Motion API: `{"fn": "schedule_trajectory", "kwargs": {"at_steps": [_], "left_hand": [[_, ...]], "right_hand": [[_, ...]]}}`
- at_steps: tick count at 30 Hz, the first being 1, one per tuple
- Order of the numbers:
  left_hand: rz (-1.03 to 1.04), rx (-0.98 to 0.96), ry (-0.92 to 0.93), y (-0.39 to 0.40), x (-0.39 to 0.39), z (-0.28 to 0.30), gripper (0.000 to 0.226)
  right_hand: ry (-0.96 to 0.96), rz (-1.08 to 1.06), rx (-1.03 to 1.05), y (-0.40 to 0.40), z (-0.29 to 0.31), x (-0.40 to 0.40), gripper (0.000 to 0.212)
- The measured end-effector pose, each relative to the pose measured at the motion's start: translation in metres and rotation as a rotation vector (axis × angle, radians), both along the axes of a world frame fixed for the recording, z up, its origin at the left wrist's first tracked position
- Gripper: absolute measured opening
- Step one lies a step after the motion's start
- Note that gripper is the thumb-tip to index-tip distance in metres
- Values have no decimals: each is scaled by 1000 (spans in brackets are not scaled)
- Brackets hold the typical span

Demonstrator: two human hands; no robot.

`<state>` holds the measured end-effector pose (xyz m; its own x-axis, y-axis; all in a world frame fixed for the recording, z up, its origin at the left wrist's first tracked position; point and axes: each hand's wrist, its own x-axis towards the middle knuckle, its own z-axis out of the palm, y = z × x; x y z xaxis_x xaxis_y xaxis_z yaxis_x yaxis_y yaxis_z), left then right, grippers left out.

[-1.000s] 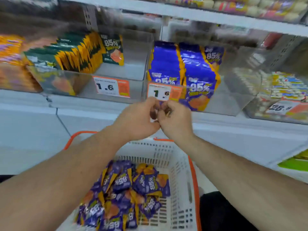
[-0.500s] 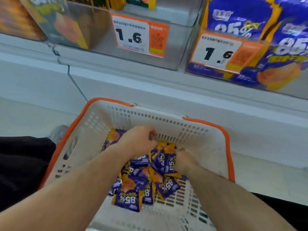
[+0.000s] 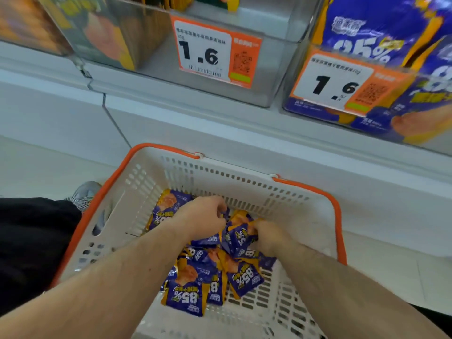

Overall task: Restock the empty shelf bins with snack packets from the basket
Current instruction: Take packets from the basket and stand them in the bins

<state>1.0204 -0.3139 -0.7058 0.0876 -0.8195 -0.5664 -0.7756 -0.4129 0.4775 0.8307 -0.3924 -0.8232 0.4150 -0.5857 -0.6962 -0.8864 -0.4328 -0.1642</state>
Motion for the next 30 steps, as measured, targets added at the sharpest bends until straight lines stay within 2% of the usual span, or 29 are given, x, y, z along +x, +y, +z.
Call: {"fn": "schedule_trajectory", "kwargs": {"at_steps": [2, 4, 6, 8, 10, 12, 14, 15, 17, 19, 21, 22, 25, 30], "left_hand": [[9, 3, 24, 2, -2, 7, 40], [45, -26, 69, 3, -5, 18, 49], [107, -47, 135, 3, -8, 33, 63], [143, -64, 213, 3, -13, 49, 68], [126, -97, 292, 3, -23, 68, 58], [111, -188, 362, -1, -36, 84, 39], [60, -309, 350, -5, -52, 105, 20], [39, -366, 333, -8, -59, 117, 23], [13, -473, 323, -15, -73, 136, 24], [3, -528, 314, -24, -85, 150, 14], [-4, -559, 302, -32, -97, 165, 22], [-27, -587, 298, -37, -103, 171, 25], [-138, -710, 268, -51, -123, 192, 37], [-149, -926, 140, -73, -146, 229, 28]], "right_hand": [[-85, -88, 65, -7, 33, -2, 18], [-200, -166, 53, -15, 72, -6, 25], [-336, -270, 34, -22, 112, -13, 23], [-499, -416, 76, -25, 152, -20, 20], [-649, -567, 151, -25, 189, -27, 14], [-782, -691, 216, -23, 223, -33, 7], [-882, -750, 256, -18, 255, -41, 8], [-915, -759, 242, -15, 269, -45, 9], [-946, -762, 75, -12, 297, -55, 13], [-922, -728, -295, -11, 320, -67, 28], [-814, -600, -642, -7, 342, -79, 35], [-787, -525, -722, -4, 351, -83, 36], [-774, -399, -776, 3, 365, -91, 39], [-891, -496, -986, -9, 387, -117, 29]]}}
